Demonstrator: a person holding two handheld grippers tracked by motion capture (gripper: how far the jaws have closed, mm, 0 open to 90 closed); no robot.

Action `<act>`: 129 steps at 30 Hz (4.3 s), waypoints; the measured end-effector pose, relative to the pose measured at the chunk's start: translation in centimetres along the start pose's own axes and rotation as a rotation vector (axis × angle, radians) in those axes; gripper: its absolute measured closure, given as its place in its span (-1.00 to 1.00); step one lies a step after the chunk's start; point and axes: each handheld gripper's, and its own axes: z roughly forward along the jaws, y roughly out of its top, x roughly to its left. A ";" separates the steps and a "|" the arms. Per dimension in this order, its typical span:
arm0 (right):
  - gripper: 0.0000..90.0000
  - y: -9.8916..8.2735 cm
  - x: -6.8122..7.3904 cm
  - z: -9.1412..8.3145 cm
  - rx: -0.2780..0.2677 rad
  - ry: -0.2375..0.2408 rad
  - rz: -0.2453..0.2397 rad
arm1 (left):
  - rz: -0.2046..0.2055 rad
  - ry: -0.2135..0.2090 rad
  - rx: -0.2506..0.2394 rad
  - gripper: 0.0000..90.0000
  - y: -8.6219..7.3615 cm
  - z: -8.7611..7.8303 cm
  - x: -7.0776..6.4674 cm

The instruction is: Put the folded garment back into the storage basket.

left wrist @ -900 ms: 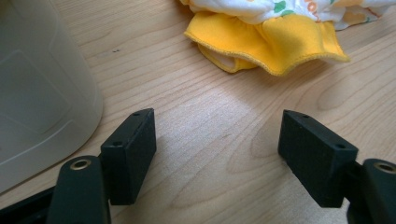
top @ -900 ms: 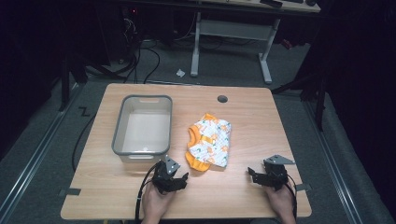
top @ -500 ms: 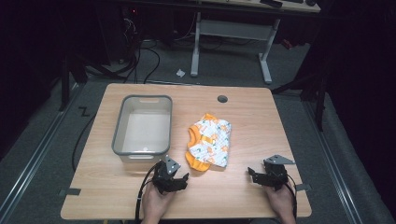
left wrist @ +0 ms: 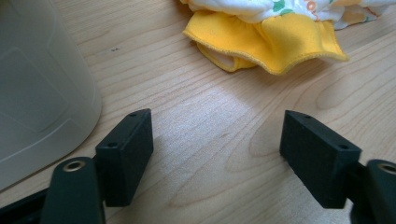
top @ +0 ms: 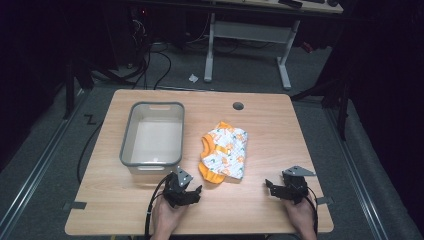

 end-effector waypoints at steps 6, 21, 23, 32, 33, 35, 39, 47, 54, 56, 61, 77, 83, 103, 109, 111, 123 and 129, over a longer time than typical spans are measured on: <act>-0.49 0.0 0.0 0.0 0.000 0.000 0.001 | -0.002 0.008 -0.003 -0.34 0.0 0.0 0.0; -0.49 0.0 0.0 0.0 0.000 0.000 0.000 | 0.017 -0.050 -0.029 -0.26 1.6 -0.9 -1.4; -0.49 0.0 0.0 0.0 0.000 0.000 0.000 | 0.007 -0.088 -0.038 -0.26 2.1 -1.1 -1.7; -0.49 0.0 0.0 0.0 0.000 0.000 -0.001 | 0.006 -0.111 -0.057 -0.29 3.6 -1.3 -2.2; -0.49 0.0 0.0 0.0 0.000 0.000 0.000 | 0.003 -0.112 -0.060 -0.31 3.8 -1.3 -2.2; -0.49 0.0 0.0 0.0 0.000 0.000 -0.001 | 0.003 -0.107 -0.073 -0.31 4.1 -1.4 -2.3; -0.49 0.0 0.0 0.0 0.000 0.000 0.000 | 0.000 -0.096 -0.079 -0.33 4.6 -1.2 -2.3; -0.49 0.0 0.0 0.0 0.000 0.000 -0.002 | 0.003 -0.081 -0.045 -0.31 6.4 -0.5 -2.3; -0.49 0.0 0.0 0.0 0.000 0.000 -0.001 | -0.012 -0.096 -0.024 -0.30 7.4 0.4 -2.2; -0.49 0.0 0.0 0.0 0.001 0.000 -0.001 | -0.025 -0.092 -0.008 -0.31 7.9 0.8 -2.1; -0.49 0.0 0.0 0.0 0.000 0.000 -0.001 | -0.009 -0.084 0.016 -0.36 9.0 1.6 -2.1; -0.49 0.0 0.0 0.0 0.000 0.001 -0.002 | -0.065 -0.069 0.047 -0.46 11.9 4.4 -0.7; -0.49 0.0 0.0 0.0 0.000 0.002 -0.003 | -0.107 -0.071 0.048 -0.49 12.1 5.6 0.1; -0.49 0.0 0.0 0.0 0.001 0.003 -0.005 | -0.137 0.009 0.143 -0.53 11.6 9.6 0.7; -0.49 0.0 0.0 0.0 0.001 0.003 -0.005 | -0.130 0.012 0.163 -0.55 11.4 10.2 0.6; -0.49 0.0 0.0 0.0 0.001 0.003 -0.005 | -0.105 0.017 0.169 -0.48 11.5 10.2 0.3; -0.49 0.0 0.0 0.0 0.001 0.004 -0.005 | -0.080 -0.072 0.175 0.35 11.9 9.9 -0.3; -0.49 0.0 0.0 0.0 0.001 0.004 -0.005 | -0.080 -0.108 0.163 0.58 11.9 9.7 -0.3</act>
